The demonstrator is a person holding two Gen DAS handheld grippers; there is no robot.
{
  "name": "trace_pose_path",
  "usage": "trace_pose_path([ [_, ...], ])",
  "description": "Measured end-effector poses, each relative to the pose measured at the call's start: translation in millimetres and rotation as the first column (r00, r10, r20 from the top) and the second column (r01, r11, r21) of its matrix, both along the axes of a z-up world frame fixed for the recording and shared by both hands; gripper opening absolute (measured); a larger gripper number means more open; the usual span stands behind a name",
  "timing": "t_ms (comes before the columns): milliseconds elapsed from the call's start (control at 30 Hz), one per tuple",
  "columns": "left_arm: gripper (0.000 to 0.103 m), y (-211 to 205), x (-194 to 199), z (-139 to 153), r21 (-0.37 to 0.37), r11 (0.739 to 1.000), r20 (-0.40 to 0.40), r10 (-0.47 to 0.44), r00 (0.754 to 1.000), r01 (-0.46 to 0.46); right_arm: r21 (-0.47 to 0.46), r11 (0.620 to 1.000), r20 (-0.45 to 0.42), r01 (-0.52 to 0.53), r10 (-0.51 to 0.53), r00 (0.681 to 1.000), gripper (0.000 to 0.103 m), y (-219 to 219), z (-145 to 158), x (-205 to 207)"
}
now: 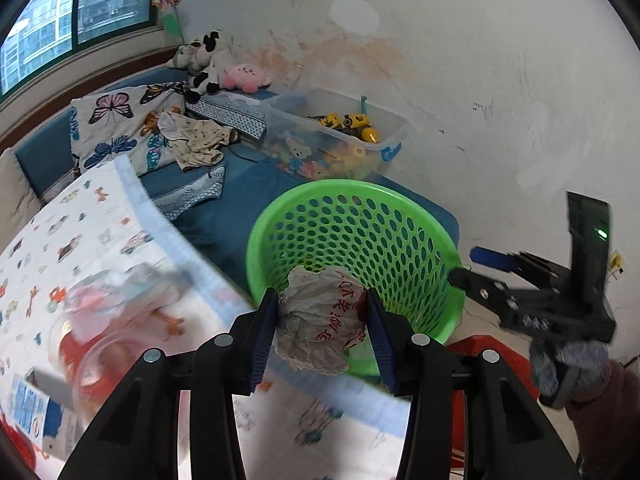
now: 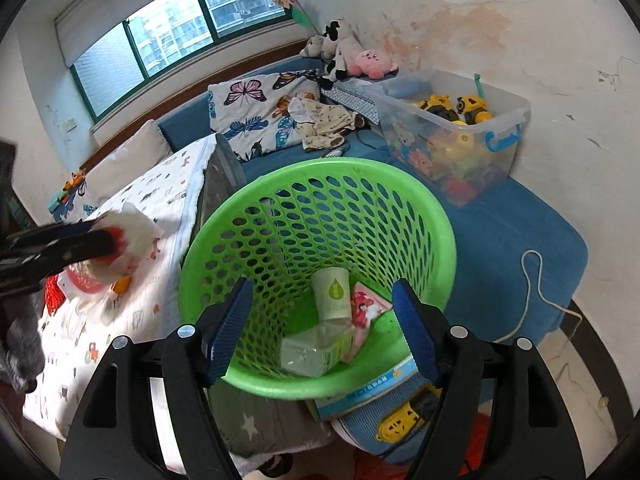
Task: Collect trash
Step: 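Move the crumpled plastic bag over the basket and open the left gripper, then bring both grippers back over the bed toward the red cup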
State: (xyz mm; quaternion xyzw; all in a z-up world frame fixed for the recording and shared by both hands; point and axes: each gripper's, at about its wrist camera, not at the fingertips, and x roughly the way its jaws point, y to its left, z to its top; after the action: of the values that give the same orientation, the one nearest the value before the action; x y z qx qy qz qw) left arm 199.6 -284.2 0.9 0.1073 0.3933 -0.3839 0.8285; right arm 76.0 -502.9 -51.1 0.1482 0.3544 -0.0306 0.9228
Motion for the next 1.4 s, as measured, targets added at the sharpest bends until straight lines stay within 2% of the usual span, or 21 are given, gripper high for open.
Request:
trace_pose_path([
  [300,0.048,-39.4,10.8,-18.1,0.033,0.999,-0.051,0.012,0.999,-0.01,0.006,1.0,0.003,0.01,-0.01,1.0,0.075,-4.7,-4.3,-18.5],
  [467,0.06,-42.6,10.4,-22.0,0.011,1.0,-0.065,0.001,0.998,-0.001,0.021,1.0,-0.003,0.022,-0.022,1.0,0.075,-6.3,-7.7,-22.8],
  [500,0.066,-41.4,8.8,-21.5,0.006,1.0,-0.062,0.002,0.998,-0.001,0.022,0.999,-0.005,0.023,-0.023,1.0,0.075,-6.3,-8.2,-23.0],
  [600,0.066,-34.2,5.4,-20.0,-0.008,1.0,-0.062,0.011,0.998,-0.011,0.024,0.999,-0.003,0.022,-0.022,1.0,0.075,-4.3,-7.7,-24.4],
  [1000,0.066,42.4,-15.9,-11.9,-0.028,0.989,-0.052,0.144,0.988,-0.146,0.007,0.997,0.024,-0.074,0.074,0.997,0.079,34.9,7.7,-17.0],
  [1167,0.066,87.3,-23.9,-8.7,-0.036,0.974,-0.036,0.223,0.974,-0.224,-0.003,0.991,0.029,-0.137,0.137,0.99,0.081,59.6,13.8,-5.9],
  [1400,0.066,145.9,-25.7,-10.7,-0.048,0.938,-0.03,0.343,0.939,-0.344,-0.021,0.977,0.035,-0.212,0.213,0.976,0.081,95.7,20.2,15.3],
])
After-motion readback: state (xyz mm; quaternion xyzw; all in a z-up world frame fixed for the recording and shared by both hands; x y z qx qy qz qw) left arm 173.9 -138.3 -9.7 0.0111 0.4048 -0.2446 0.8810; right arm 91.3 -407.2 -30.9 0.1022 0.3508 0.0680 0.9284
